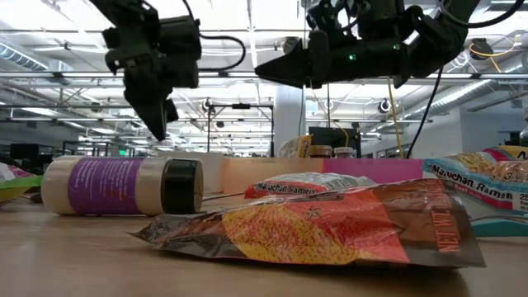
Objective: Pick & Place Food Item
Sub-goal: Put the top blue patterned spoon into the white bin
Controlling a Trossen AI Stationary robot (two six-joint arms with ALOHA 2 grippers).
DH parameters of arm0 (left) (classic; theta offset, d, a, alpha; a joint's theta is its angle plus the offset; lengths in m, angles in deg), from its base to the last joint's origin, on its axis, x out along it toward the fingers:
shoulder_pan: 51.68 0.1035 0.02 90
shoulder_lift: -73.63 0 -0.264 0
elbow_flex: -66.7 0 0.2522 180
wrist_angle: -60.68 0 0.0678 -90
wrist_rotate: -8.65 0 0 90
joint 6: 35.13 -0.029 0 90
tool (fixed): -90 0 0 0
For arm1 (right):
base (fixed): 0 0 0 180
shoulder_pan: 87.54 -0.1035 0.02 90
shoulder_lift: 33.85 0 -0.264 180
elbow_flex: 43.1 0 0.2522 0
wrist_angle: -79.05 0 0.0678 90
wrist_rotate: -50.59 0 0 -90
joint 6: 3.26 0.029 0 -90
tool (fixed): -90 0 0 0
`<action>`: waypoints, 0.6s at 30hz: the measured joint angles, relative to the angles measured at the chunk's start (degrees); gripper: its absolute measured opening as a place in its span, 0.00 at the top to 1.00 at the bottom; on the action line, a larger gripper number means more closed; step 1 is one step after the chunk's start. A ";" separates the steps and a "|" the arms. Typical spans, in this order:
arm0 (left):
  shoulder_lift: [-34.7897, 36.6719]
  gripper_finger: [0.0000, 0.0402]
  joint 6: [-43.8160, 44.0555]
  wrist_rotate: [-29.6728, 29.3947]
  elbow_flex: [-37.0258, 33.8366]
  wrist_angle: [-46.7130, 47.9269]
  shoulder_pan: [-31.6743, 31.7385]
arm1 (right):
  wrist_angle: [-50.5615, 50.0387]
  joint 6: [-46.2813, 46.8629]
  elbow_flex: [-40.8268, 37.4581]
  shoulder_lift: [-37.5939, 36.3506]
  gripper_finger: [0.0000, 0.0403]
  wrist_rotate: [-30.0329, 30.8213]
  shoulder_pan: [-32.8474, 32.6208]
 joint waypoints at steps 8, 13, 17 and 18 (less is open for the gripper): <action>0.00 0.98 1.46 -3.21 1.26 2.53 -1.05 | 0.20 0.87 0.00 0.00 0.49 -0.01 -0.29; 0.00 0.91 2.18 -7.83 1.26 2.53 -1.03 | 0.20 0.98 -0.02 0.00 0.49 -0.02 -0.55; -0.54 0.80 1.41 -9.57 1.26 1.93 -2.42 | 0.20 2.35 -0.02 0.00 0.49 -0.02 -0.55; -0.91 0.76 1.21 -9.94 1.26 1.95 -3.11 | 0.20 2.36 -0.02 0.00 0.49 -0.02 -0.55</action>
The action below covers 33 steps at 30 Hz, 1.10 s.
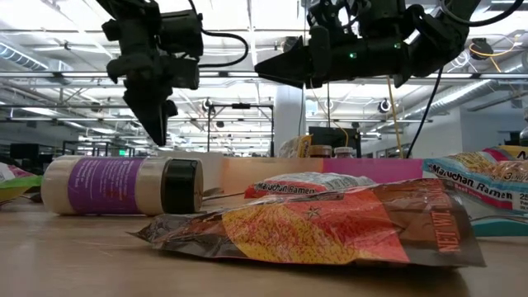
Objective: Pick & Place Food Item
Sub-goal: Put the top blue patterned spoon into the white bin
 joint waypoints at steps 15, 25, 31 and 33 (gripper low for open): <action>-12.51 0.33 1.01 -5.07 -0.02 -0.28 -5.79 | -0.73 0.02 -0.07 0.00 0.49 0.04 0.02; -16.64 0.33 1.14 -7.98 0.13 -0.64 -6.29 | -0.84 0.00 -0.07 0.00 0.49 0.02 0.02; -16.71 0.49 1.63 -10.91 0.09 -1.20 -7.30 | -0.87 -0.09 -0.07 0.00 0.49 -0.02 0.02; -16.71 0.57 1.60 -11.13 0.04 -1.90 -7.52 | -0.87 -0.09 -0.07 0.00 0.49 -0.09 0.00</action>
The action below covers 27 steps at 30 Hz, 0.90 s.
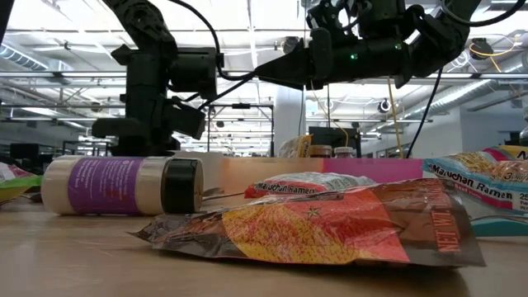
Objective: Pick & Place Food Item
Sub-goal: Put the top blue patterned spoon into the white bin
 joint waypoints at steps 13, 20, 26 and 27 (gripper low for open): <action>0.01 0.93 -2.47 0.35 0.04 2.42 0.09 | 0.02 -0.40 0.00 0.00 0.49 0.11 0.00; 4.06 0.96 -3.87 -1.58 1.33 10.44 2.09 | 0.39 -2.35 0.07 0.00 0.49 0.35 0.00; 10.33 0.96 -3.70 -2.20 4.93 15.89 4.75 | 0.50 -4.62 0.07 0.00 0.49 0.35 -0.02; 11.69 0.96 -3.76 -1.84 5.20 15.79 5.21 | 0.50 -4.87 0.07 0.00 0.49 0.34 -0.04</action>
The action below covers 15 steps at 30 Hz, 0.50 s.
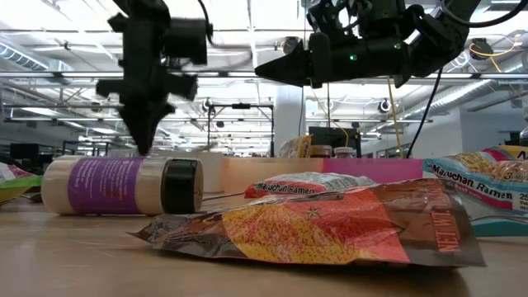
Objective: Pick & Place Food Item
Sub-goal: Put the top blue patterned spoon into the white bin
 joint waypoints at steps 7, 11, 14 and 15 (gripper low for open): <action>5.19 0.96 4.78 10.11 1.69 -3.67 3.08 | -1.38 -18.30 0.90 0.00 0.49 7.60 -5.11; 4.61 0.96 10.31 15.49 1.84 -7.36 3.55 | -11.74 -28.66 6.37 0.00 0.49 17.01 -8.54; 3.57 0.96 14.97 16.82 1.90 -10.50 3.47 | -26.01 -32.06 12.12 0.00 0.49 18.13 -9.29; 3.34 0.96 16.23 16.86 1.90 -10.94 3.46 | -30.43 -32.39 13.94 0.00 0.49 18.18 -9.36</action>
